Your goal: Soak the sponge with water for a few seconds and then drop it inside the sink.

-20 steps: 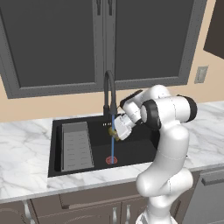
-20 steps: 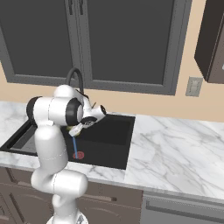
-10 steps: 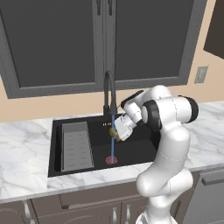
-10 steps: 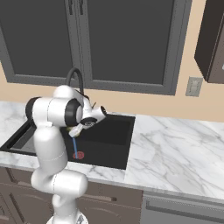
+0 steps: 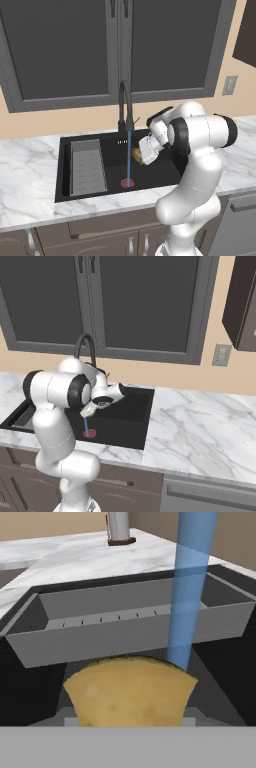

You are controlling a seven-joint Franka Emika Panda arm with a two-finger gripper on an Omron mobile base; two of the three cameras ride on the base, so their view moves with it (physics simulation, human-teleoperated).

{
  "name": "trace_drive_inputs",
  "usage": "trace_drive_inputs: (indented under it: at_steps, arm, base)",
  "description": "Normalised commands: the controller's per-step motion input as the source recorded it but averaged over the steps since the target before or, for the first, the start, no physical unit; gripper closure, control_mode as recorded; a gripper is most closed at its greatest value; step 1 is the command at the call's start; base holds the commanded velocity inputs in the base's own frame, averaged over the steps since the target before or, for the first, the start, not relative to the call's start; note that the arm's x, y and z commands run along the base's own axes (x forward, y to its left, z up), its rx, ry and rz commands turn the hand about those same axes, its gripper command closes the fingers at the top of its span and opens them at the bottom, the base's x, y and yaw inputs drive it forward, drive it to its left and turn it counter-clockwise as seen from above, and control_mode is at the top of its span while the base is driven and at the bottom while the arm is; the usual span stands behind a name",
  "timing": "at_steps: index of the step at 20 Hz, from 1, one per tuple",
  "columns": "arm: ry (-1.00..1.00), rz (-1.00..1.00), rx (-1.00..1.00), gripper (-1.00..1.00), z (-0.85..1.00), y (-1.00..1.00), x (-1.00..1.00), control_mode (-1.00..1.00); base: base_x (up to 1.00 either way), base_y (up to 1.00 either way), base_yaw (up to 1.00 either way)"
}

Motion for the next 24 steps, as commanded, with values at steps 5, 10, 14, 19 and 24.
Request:
trace_drive_inputs:
  at_steps: [5,10,14,19,24]
  arm:
    - [0.06,-0.13,0.00,1.00,0.14,-0.30,-0.10,-1.00]
    - [0.21,-0.17,0.00,1.00,0.22,-0.49,0.00,-1.00]
    - [0.29,-0.18,0.01,1.00,0.20,-0.55,0.00,-1.00]
    - [0.34,-0.16,0.00,1.00,0.05,-0.37,0.00,-1.00]
    - [0.31,-0.13,-0.04,1.00,-0.05,-0.11,0.05,-1.00]
  base:
    - [0.00,0.00,0.00]
    - [0.00,0.00,0.00]
    - [0.00,0.00,0.00]
    - [0.00,0.00,0.00]
    - [0.00,0.00,0.00]
